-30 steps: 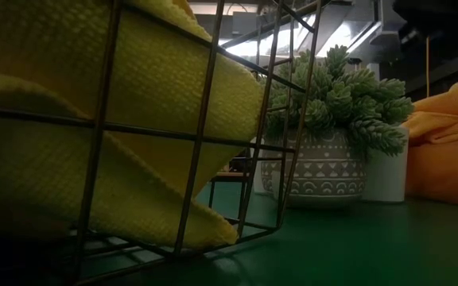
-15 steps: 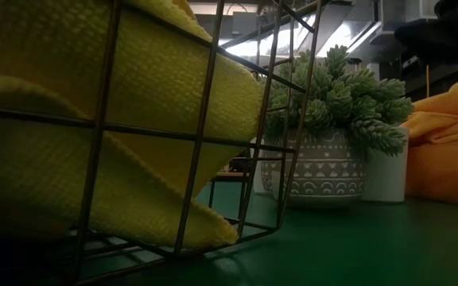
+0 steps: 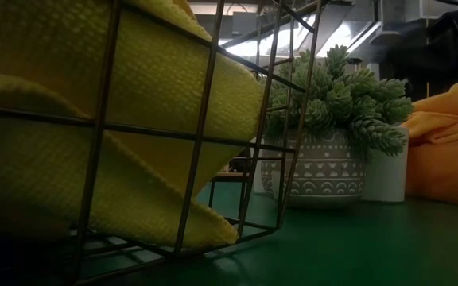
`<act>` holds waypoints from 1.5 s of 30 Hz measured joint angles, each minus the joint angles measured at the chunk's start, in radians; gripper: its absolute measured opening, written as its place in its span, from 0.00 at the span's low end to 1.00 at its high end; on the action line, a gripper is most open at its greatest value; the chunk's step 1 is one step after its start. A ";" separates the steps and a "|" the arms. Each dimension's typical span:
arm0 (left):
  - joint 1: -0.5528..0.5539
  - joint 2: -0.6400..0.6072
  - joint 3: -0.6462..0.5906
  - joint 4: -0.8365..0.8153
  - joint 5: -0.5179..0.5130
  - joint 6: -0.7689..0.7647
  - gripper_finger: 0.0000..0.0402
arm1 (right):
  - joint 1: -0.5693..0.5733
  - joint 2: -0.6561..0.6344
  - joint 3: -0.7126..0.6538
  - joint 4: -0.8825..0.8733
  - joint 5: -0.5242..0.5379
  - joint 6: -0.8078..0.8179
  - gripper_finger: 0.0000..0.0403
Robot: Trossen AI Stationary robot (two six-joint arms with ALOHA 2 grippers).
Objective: Sort microfiber towel by color & place in baskets
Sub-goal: Return to Home Position
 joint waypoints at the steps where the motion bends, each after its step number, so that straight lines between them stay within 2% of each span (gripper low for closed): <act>1: 0.000 0.000 0.000 0.000 0.001 0.000 0.00 | 0.000 0.000 0.000 0.000 0.000 -0.001 0.04; 6: 0.000 0.000 0.000 -0.002 0.001 0.002 0.00 | 0.000 0.001 0.000 -0.021 0.003 -0.010 0.04; 20: 0.000 0.000 0.000 -0.072 -0.008 0.003 0.00 | 0.000 0.018 0.000 -0.051 0.099 -0.031 0.04; 41: 0.000 0.000 0.000 -0.076 -0.009 0.003 0.00 | 0.003 0.018 0.000 -0.052 0.101 -0.028 0.04; 45: 0.000 0.000 0.000 -0.076 -0.009 0.003 0.00 | 0.045 0.016 0.000 -0.055 0.115 -0.028 0.04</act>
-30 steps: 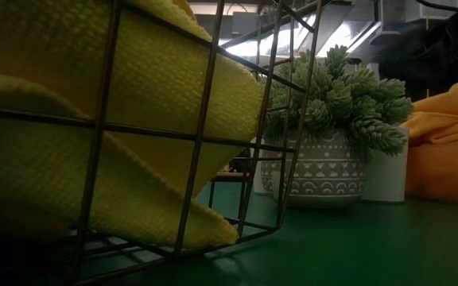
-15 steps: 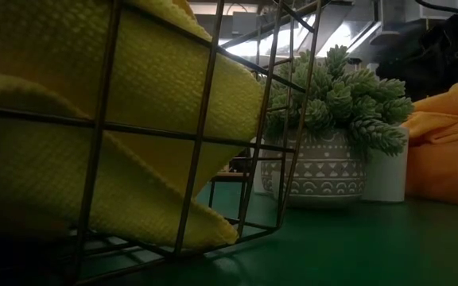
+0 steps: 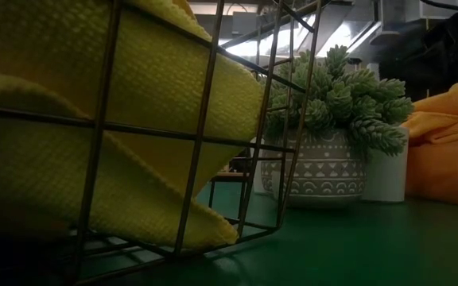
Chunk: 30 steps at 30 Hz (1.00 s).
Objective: Sort microfiber towel by color & place in baskets
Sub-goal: Return to Home Position
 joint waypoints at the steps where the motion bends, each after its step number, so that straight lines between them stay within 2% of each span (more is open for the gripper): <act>1: 0.000 0.000 0.000 0.000 0.000 0.000 0.00 | 0.016 0.000 0.000 0.000 0.001 0.000 0.04; 9: 0.000 0.000 0.000 0.000 -0.002 0.001 0.00 | 0.101 0.000 0.000 0.000 0.001 0.000 0.04; 10: -0.001 0.000 0.000 -0.004 -0.032 0.034 0.00 | 0.101 0.000 0.000 0.000 0.001 0.000 0.04; 11: -0.001 0.001 0.000 -0.020 -0.099 0.113 0.00 | 0.100 0.000 0.000 0.000 0.001 0.000 0.04; 13: 0.000 0.030 0.000 -0.071 -0.302 0.277 0.00 | 0.100 0.000 0.000 0.000 0.001 0.000 0.04; 16: 0.000 0.050 0.000 -0.064 -0.572 0.405 0.00 | 0.100 0.000 0.000 0.000 0.001 0.000 0.04; 19: 0.000 0.049 0.000 -0.068 -0.748 0.446 0.00 | 0.099 0.000 0.000 0.000 0.001 0.000 0.04; 21: 0.000 0.049 0.000 -0.067 -0.813 0.445 0.00 | 0.099 0.000 0.000 0.000 0.001 0.000 0.04; 24: 0.000 0.049 0.000 -0.067 -0.847 0.445 0.00 | 0.099 0.000 0.000 0.000 0.001 0.000 0.04; 30: 0.000 0.050 0.000 -0.067 -0.833 0.445 0.00 | 0.099 0.000 0.000 0.000 0.001 0.000 0.04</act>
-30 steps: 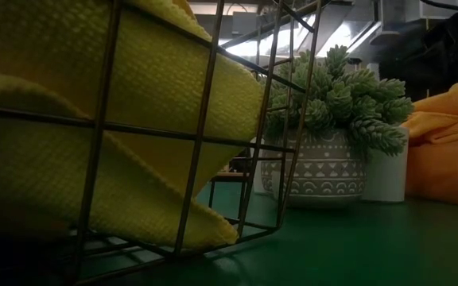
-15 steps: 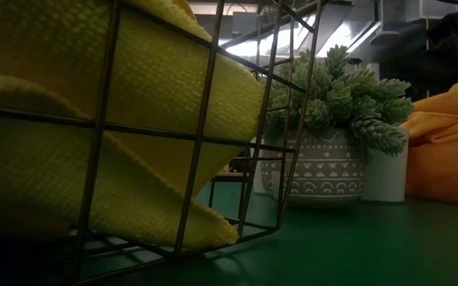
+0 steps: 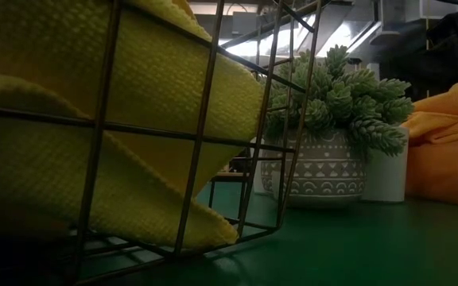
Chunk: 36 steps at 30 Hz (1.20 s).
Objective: Sort microfiber towel by color & place in baskets
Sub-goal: Return to Home Position
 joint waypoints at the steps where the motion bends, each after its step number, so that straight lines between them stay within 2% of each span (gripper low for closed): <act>1: 0.000 0.000 0.000 0.000 0.000 0.000 0.00 | 0.000 0.000 0.000 0.000 0.000 0.000 0.04; 17: 0.000 0.000 0.000 0.000 0.002 0.000 0.00 | 0.000 0.000 0.000 0.000 0.000 0.000 0.04; 20: 0.000 0.000 0.000 0.000 0.010 -0.047 0.00 | 0.000 0.000 0.000 0.000 0.001 -0.003 0.04; 22: 0.000 0.000 0.000 -0.001 0.067 -0.144 0.00 | 0.000 0.000 0.000 0.000 0.008 -0.003 0.04; 24: 0.000 0.000 0.000 -0.009 0.175 -0.210 0.00 | 0.000 0.000 0.000 -0.001 0.019 -0.004 0.04; 28: -0.001 0.000 0.000 -0.005 0.364 -0.249 0.00 | 0.000 0.000 0.000 -0.005 0.063 -0.021 0.04; 36: -0.001 0.000 0.000 -0.011 0.579 -0.421 0.00 | 0.000 0.000 0.000 -0.024 0.243 -0.080 0.04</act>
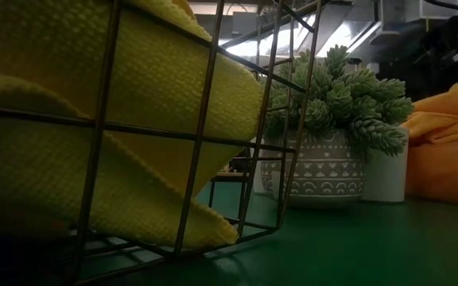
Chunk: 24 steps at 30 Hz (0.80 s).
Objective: Sort microfiber towel by color & place in baskets
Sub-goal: Return to Home Position
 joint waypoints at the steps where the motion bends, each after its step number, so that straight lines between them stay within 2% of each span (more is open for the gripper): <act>1: 0.000 0.000 0.000 -0.003 0.035 -0.018 0.00 | 0.000 0.000 0.000 -0.010 0.024 -0.003 0.04; 6: 0.000 0.000 0.000 -0.025 0.217 -0.102 0.00 | 0.000 0.001 0.000 -0.012 0.062 -0.003 0.04; 9: 0.001 0.000 0.000 -0.037 0.288 -0.135 0.00 | 0.000 0.002 0.000 -0.012 0.062 -0.003 0.04; 13: 0.001 0.000 0.000 -0.042 0.318 -0.137 0.00 | 0.000 0.002 0.000 -0.013 0.062 -0.003 0.04; 24: 0.001 0.000 0.000 -0.042 0.318 -0.133 0.00 | 0.000 0.002 0.000 -0.015 0.062 -0.003 0.04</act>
